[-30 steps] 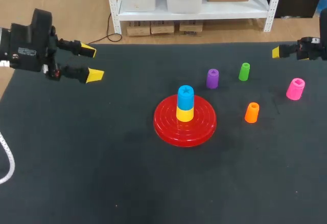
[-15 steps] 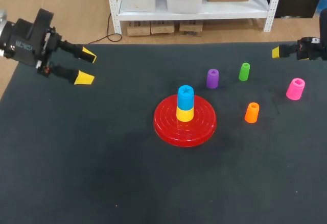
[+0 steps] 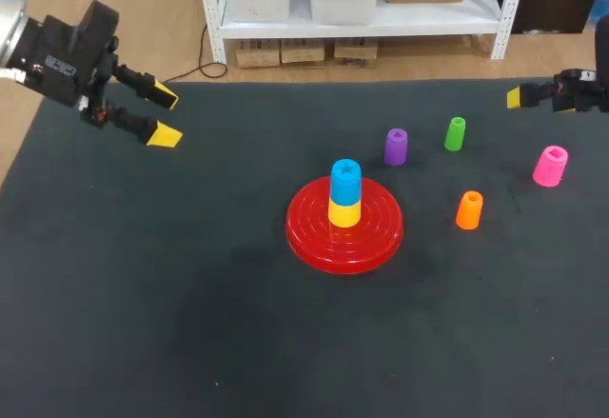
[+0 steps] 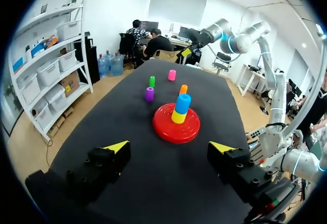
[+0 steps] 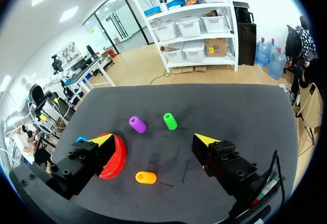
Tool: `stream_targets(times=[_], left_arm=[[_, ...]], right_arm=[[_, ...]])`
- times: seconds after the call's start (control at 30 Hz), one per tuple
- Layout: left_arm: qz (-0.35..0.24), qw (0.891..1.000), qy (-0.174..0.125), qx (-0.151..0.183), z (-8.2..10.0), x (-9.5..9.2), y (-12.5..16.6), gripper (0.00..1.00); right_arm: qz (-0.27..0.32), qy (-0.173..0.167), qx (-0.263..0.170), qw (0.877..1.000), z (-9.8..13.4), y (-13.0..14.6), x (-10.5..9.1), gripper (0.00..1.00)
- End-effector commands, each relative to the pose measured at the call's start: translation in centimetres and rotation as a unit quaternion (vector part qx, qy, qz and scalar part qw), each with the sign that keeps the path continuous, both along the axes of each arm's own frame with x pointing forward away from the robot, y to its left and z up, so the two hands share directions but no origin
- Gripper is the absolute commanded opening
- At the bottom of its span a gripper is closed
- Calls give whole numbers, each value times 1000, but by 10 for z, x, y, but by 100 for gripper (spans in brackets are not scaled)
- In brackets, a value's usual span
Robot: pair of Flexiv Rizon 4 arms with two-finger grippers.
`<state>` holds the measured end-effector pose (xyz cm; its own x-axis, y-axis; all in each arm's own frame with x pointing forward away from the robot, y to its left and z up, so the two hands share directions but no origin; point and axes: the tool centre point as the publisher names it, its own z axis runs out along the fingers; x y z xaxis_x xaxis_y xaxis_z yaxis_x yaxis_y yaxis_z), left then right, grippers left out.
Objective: Pick up and stack the cylinders on the red base in this order: pink,purple,orange,green
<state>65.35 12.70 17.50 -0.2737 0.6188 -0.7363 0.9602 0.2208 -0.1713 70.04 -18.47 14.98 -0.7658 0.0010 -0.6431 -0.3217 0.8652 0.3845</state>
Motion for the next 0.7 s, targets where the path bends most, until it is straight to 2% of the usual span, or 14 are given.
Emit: stream_targets(times=[0.03,0.1,0.7], left_arm=[[11,1000,-10,-2,0,-5,2,100],[21,999,-5,-27,3,-6,2,100],[21,999,-5,-27,3,-6,2,100]], right_arm=[[1,0,0,1000,0,0,0,100],[1,0,0,1000,0,0,0,100],[1,0,0,1000,0,0,0,100]])
